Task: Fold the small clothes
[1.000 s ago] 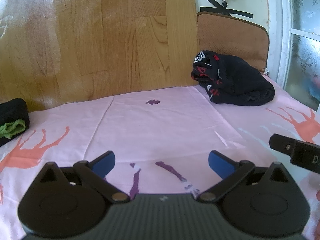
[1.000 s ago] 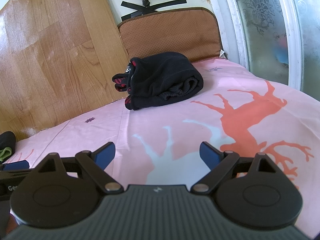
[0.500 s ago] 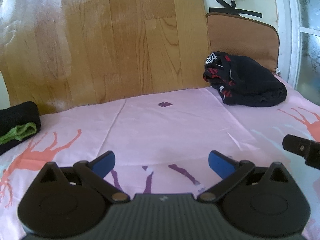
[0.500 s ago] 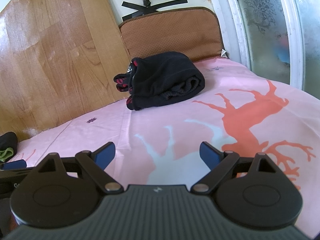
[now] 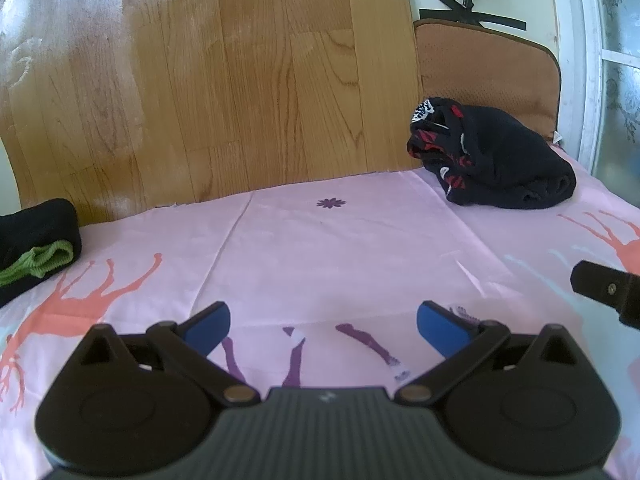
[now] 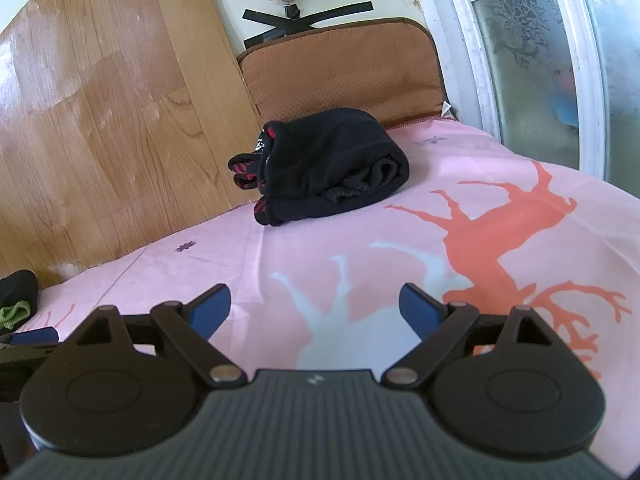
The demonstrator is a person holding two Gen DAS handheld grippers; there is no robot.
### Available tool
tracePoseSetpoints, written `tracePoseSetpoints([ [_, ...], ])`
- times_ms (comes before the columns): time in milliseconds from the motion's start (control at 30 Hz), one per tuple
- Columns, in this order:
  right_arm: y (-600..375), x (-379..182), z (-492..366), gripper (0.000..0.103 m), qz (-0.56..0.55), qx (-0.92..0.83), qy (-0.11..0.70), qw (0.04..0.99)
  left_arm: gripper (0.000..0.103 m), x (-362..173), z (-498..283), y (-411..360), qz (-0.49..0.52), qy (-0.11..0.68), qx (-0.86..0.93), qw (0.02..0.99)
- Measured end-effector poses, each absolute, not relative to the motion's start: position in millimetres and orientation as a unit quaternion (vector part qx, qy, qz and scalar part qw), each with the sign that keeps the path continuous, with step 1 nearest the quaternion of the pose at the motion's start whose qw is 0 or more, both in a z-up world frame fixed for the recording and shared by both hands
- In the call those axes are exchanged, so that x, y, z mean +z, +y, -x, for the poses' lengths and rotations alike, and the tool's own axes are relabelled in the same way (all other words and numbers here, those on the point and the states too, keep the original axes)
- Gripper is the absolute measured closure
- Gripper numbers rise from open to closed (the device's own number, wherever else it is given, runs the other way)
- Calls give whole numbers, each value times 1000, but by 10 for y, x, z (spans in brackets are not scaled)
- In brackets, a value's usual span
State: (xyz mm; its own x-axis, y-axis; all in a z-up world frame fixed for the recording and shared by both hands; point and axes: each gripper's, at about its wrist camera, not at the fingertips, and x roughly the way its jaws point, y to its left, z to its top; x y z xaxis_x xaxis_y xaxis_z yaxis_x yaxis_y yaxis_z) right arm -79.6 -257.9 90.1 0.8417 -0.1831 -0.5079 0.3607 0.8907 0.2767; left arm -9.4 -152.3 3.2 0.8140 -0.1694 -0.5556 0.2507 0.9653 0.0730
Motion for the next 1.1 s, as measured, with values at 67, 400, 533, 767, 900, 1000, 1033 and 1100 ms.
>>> tracePoseSetpoints([
  [67, -2580, 900, 796, 10, -184, -144, 242, 942, 0, 29, 94, -1523, -73, 285, -112, 949],
  [400, -2575, 896, 797, 10, -184, -145, 242, 942, 0, 32, 103, -1521, -73, 288, -118, 947],
  [533, -2577, 895, 797, 10, -184, -144, 242, 942, 0, 34, 102, -1525, -74, 289, -119, 947],
  [767, -2580, 892, 796, 10, -184, -144, 242, 942, 0, 39, 106, -1524, -74, 289, -120, 947],
  [900, -2582, 892, 796, 10, -184, -143, 242, 942, 0, 43, 117, -1531, -75, 289, -122, 947],
  [1000, -2583, 892, 795, 10, -184, -143, 242, 942, 0, 49, 124, -1527, -74, 287, -124, 947],
  [1033, -2584, 892, 795, 10, -184, -143, 242, 942, 0, 49, 128, -1527, -74, 287, -124, 947],
  [1100, -2584, 892, 796, 10, -183, -143, 242, 942, 0, 51, 132, -1530, -75, 286, -125, 947],
])
